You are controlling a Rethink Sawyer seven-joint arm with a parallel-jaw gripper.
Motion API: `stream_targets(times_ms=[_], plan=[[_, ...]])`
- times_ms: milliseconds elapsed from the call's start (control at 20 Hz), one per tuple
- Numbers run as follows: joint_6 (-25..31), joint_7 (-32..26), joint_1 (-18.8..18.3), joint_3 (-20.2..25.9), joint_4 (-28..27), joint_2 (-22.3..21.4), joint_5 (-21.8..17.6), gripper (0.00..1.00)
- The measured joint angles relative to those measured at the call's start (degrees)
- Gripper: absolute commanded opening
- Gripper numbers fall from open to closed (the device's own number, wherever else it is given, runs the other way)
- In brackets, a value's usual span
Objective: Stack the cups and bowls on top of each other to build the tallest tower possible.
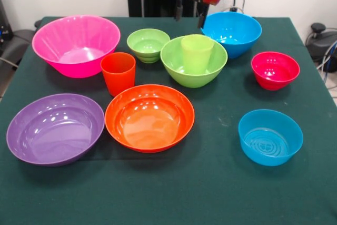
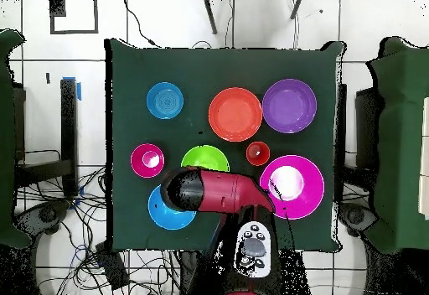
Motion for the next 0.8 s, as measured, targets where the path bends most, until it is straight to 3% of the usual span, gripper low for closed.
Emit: stream_targets(times_ms=[350, 800], plan=[[0.0, 0.0, -0.2, 0.2, -3.4, 1.2, -0.3, 1.00], [-1.0, 0.0, -1.0, 0.3, -9.6, 4.8, -4.3, 1.00]])
